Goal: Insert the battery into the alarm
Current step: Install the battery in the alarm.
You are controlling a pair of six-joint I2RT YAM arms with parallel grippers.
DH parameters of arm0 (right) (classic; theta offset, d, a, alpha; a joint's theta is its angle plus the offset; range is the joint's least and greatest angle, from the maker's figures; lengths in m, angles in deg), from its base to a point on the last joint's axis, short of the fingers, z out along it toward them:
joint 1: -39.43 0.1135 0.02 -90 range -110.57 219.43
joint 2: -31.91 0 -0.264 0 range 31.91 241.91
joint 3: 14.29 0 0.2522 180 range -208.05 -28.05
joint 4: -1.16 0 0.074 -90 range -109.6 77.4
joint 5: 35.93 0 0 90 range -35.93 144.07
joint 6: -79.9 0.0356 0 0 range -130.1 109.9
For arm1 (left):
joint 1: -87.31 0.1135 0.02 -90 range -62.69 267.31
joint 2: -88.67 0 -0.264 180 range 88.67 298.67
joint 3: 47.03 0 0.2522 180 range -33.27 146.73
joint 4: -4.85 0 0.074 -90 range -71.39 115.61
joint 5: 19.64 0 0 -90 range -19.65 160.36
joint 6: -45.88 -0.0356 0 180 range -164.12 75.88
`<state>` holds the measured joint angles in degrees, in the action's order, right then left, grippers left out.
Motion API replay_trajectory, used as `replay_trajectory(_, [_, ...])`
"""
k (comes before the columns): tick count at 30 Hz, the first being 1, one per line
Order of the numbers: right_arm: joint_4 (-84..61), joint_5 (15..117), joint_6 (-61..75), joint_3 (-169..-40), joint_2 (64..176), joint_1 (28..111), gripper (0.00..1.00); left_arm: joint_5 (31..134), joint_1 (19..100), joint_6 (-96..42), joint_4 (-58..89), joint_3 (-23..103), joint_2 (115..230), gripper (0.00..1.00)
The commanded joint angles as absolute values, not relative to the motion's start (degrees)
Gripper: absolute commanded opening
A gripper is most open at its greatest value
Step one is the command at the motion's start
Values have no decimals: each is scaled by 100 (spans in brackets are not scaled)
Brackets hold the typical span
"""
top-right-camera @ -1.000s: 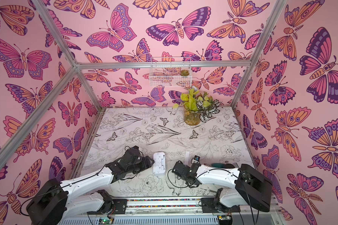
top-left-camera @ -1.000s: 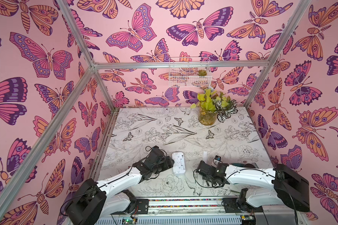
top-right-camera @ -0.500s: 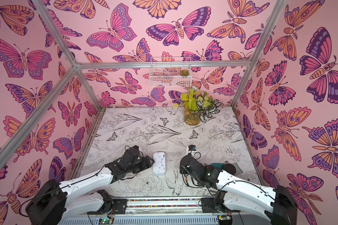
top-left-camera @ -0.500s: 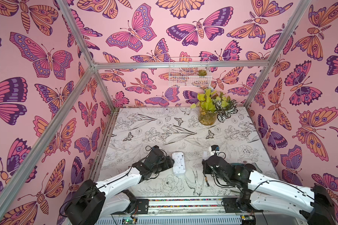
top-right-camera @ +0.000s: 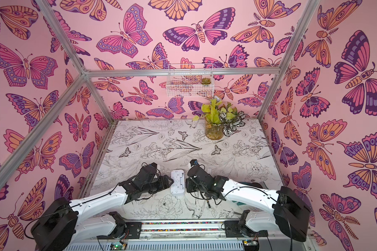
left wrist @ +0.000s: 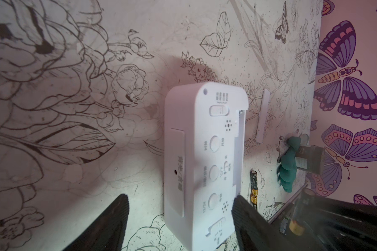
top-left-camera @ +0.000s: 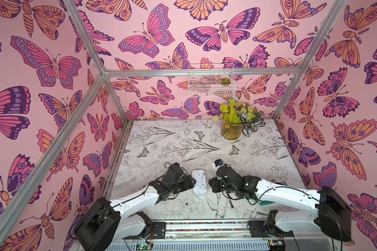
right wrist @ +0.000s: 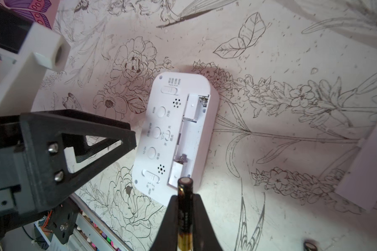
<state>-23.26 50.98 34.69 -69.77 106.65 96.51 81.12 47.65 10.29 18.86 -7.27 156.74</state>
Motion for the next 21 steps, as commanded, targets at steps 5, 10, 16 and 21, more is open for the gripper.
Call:
replay_trajectory(5, [-2324,5027,3822,-7532,11285,9619,0,8238,4781,879,1756,-692,15854,77])
replay_trajectory(10, [-2799,4696,3889,-7931,11704,9620,0,8275,4777,853,1738,-662,15990,77])
replay_trajectory(16, [-3008,4504,3912,-8228,12029,9621,0,8277,4779,818,1738,-655,16039,77])
replay_trajectory(21, [-3266,4301,3936,-8495,12402,9616,0,8257,4780,809,1738,-660,16064,77])
